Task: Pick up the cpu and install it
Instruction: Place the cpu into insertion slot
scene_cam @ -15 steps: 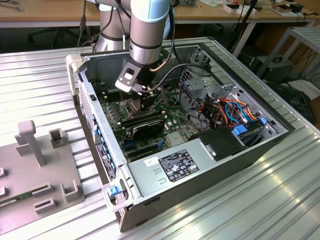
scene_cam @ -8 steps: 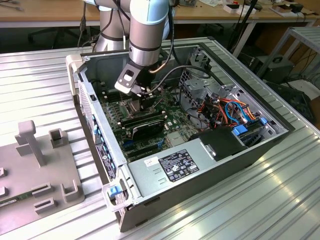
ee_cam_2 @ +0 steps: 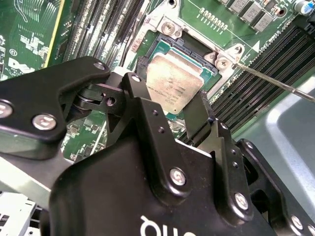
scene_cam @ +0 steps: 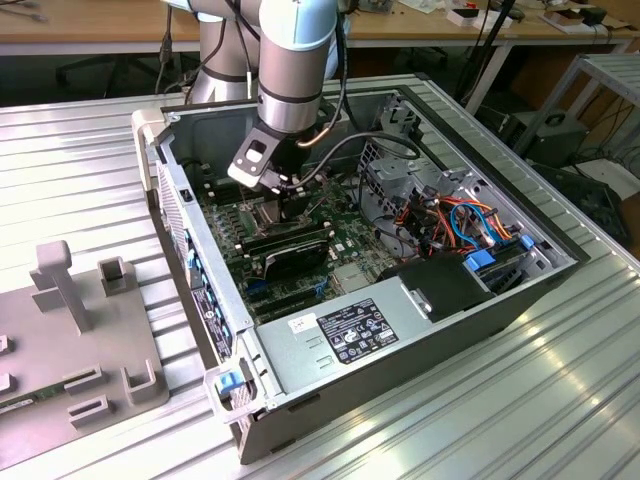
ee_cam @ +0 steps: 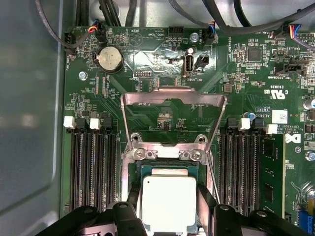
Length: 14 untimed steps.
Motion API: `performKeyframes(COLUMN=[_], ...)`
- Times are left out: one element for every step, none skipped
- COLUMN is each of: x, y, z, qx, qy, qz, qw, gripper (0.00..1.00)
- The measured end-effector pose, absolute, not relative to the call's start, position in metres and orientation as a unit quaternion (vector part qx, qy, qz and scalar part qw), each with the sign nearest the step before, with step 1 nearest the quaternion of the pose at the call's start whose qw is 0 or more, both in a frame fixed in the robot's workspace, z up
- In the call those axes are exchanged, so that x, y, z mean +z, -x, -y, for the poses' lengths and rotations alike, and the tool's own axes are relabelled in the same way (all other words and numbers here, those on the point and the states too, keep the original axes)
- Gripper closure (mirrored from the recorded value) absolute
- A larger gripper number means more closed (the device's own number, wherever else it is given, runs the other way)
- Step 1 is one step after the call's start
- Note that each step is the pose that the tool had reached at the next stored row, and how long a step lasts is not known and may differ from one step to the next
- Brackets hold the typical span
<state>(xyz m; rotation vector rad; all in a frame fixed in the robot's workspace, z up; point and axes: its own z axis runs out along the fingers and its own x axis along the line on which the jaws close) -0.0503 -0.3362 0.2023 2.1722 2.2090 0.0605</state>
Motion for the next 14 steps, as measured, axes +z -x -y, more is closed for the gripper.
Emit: performKeyframes(x=[0.2023,0.2015,0.2003,0.1996,0.1995,0.1995,0.1995,0.1994,0.1991,0.1994,0.1995,0.1995,0.1995,0.1994], y=[0.0503,0.0503,0.0503,0.0503,0.0503,0.0503,0.0503,0.0502,0.0502,0.0502,0.0502,0.0503,0.0503,0.0503], z=[0.3362,0.3360,0.3360,0.3360,0.3360,0.3360,0.3360,0.3356,0.3352,0.3352,0.3352,0.3351,0.3351,0.3351], qx=[0.020,0.020,0.020,0.020,0.020,0.020,0.020,0.020,0.020,0.020,0.020,0.020,0.020,0.020], qy=[-0.701,-0.701,-0.701,-0.701,-0.701,-0.701,-0.701,-0.701,-0.701,-0.701,-0.701,-0.701,-0.701,-0.701], qz=[-0.713,-0.713,-0.712,-0.712,-0.712,-0.712,-0.712,-0.712,-0.712,-0.712,-0.712,-0.712,-0.712,-0.712], qw=[0.021,0.021,0.021,0.021,0.021,0.021,0.021,0.021,0.021,0.021,0.021,0.021,0.021,0.021], gripper=[0.45,0.45,0.45,0.45,0.45,0.45,0.45,0.45,0.45,0.45,0.45,0.45,0.45,0.45])
